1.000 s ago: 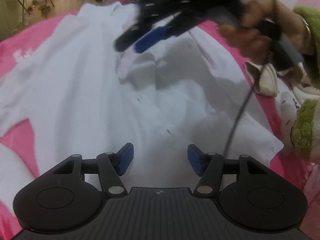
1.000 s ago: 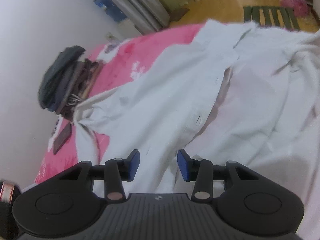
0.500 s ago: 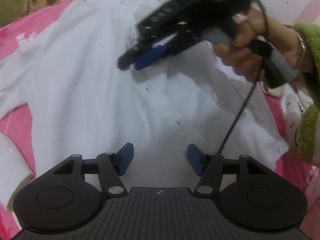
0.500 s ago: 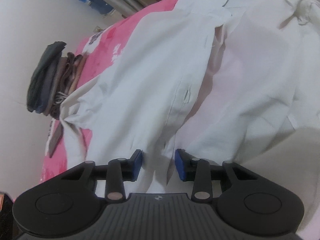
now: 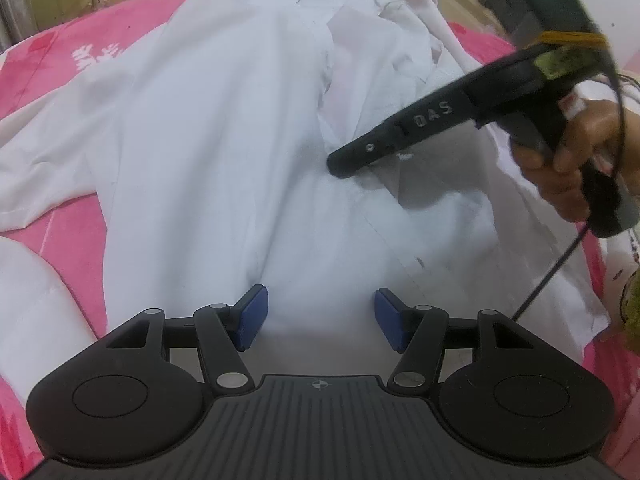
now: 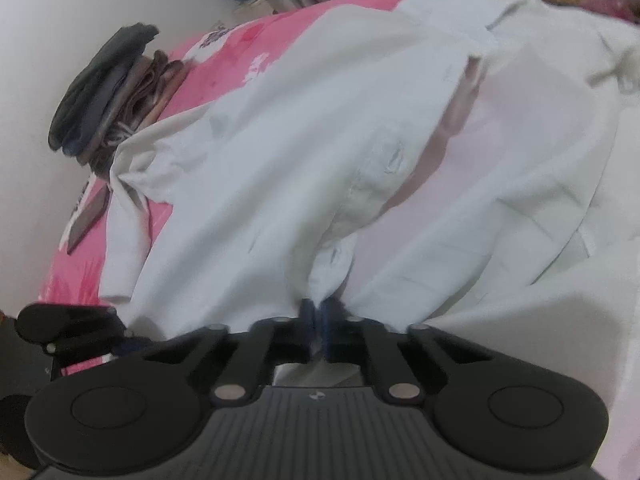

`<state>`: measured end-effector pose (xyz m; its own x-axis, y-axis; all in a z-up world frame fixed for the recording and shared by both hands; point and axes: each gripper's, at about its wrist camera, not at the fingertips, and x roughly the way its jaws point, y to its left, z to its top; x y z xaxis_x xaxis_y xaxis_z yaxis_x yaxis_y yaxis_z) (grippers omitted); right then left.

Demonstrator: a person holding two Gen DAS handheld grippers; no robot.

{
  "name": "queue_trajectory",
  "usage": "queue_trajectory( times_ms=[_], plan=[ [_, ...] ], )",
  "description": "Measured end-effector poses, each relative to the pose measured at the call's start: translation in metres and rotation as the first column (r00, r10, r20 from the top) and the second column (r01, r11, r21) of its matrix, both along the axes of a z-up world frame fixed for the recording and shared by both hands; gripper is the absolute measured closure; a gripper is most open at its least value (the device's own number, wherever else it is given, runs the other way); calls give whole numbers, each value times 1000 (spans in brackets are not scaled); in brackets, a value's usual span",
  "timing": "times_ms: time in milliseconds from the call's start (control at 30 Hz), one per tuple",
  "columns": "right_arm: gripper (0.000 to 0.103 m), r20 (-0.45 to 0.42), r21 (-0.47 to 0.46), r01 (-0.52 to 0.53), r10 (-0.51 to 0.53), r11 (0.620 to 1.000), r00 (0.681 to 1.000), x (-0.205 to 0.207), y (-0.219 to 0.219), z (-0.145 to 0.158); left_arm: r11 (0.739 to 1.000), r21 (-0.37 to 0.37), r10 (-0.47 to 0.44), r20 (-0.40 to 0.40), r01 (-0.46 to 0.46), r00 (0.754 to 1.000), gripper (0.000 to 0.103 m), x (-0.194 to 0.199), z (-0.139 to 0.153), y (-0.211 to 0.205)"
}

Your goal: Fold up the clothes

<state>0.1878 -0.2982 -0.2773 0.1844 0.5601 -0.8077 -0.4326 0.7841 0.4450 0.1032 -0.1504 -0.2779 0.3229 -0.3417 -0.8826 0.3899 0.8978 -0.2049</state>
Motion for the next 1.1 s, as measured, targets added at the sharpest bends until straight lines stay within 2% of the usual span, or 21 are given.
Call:
queue_trajectory(
  times_ms=[167, 467, 500, 533, 633, 733, 833, 867, 967, 1100],
  plan=[
    [101, 111, -56, -25, 31, 998, 993, -18, 3, 29, 1000, -18, 12, -7, -12, 1000, 44, 0, 3, -1],
    [99, 176, -183, -9, 42, 983, 984, -24, 8, 17, 1000, 10, 0, 1, 0, 1000, 43, -2, 0, -8],
    [95, 183, -197, -7, 43, 980, 982, -24, 8, 16, 1000, 13, -1, 5, 1, 1000, 43, -3, 1, -8],
    [85, 190, -210, -4, 45, 978, 981, -25, 9, 15, 1000, 17, -2, 8, 1, 1000, 43, -4, 1, -8],
    [66, 199, -113, 115, -91, 987, 976, -25, -29, 44, 1000, 21, -3, 16, 2, 1000, 43, -5, 4, -7],
    [56, 198, -67, 243, -226, 968, 954, -30, -83, 73, 1000, 15, 3, 16, -3, 1000, 43, -7, 8, -5],
    [51, 141, -78, 387, -374, 919, 917, -43, -150, 82, 1000, 5, -2, 31, 2, 1000, 43, -11, 17, -5],
    [50, 90, -77, 432, -426, 898, 900, -51, -169, 76, 1000, 5, -11, 38, 11, 999, 43, -14, 20, -5],
    [48, -63, -90, 560, -566, 824, 822, -73, -226, 55, 999, 6, -54, 54, 54, 997, 43, -22, 29, -11],
    [44, -256, -116, 511, -523, 852, 813, -95, -240, 16, 989, 3, -151, 56, 151, 987, 43, -36, 33, -29]
  ],
)
